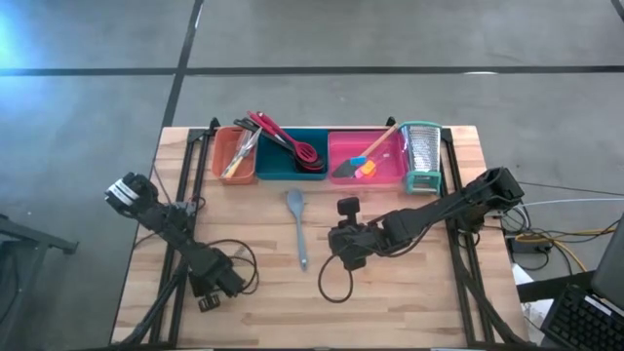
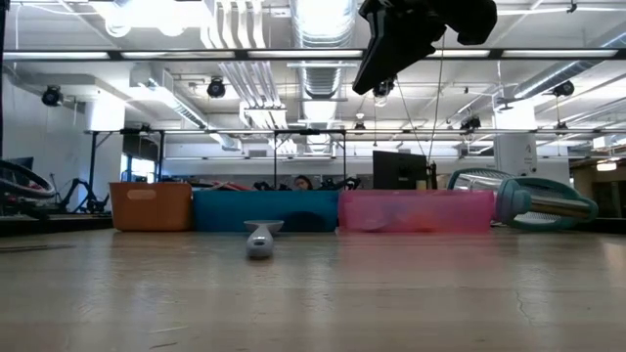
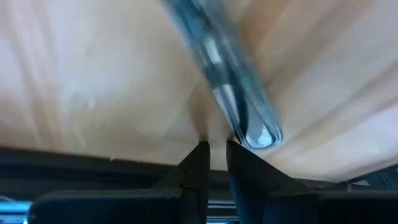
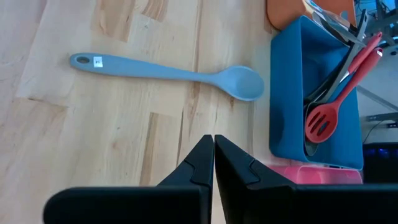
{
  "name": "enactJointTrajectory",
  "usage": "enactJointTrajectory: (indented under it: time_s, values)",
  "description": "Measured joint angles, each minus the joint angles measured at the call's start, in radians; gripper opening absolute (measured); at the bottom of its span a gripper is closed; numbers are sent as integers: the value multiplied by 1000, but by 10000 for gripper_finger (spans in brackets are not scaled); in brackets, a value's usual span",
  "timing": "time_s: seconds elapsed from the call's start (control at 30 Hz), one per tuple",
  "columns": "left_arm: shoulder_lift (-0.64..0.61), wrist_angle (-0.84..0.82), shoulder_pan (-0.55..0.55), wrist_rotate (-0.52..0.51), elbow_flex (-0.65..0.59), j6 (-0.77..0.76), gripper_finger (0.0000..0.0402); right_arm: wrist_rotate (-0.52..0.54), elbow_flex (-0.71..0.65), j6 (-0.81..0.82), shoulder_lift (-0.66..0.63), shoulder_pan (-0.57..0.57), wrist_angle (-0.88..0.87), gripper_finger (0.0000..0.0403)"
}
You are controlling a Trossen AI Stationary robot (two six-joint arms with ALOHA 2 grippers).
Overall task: Pick & Place Kitchen Items
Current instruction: Put the silver knife into the orange bin
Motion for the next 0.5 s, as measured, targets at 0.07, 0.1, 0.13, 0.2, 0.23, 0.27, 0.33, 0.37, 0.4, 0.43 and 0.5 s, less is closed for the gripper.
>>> enactJointTrajectory:
  time_s: [0.07, 0.1, 0.13, 0.2, 0.23, 0.27, 0.33, 0.37, 0.4, 0.43, 0.5]
  values:
    - [2, 5, 11, -12, 11, 25, 57, 0, 0, 0, 0, 0, 0, 8]
    - [2, 7, 19, -19, 15, 40, 57, 0, 0, 0, 0, 0, 0, 8]
    - [2, 8, 28, -28, 20, 58, 57, 0, 0, 0, 0, 0, 1, 8]
    - [2, 11, 48, -48, 30, 98, 57, 0, 0, -4, 0, 0, 1, 8]
    - [2, 11, 59, -61, 35, 120, 57, 0, 0, -8, 0, 0, 1, 8]
    - [1, 11, 68, -74, 39, 143, 57, 0, 0, -9, 0, 0, 1, 8]
    - [1, -11, 85, -101, 49, 162, 57, 0, 0, -9, 0, 0, 1, 8]
    - [1, -42, 92, -121, 56, 167, 57, 0, 0, -9, 0, 0, 1, 8]
    - [1, -89, 97, -152, 65, 169, 55, 0, 0, -9, 0, 0, 1, 8]
    - [2, -150, 97, -201, 75, 173, 52, 0, 0, -13, 0, 0, 1, 8]
    - [0, -270, 97, -306, 90, 179, 44, 0, 0, -23, 0, 0, 1, 8]
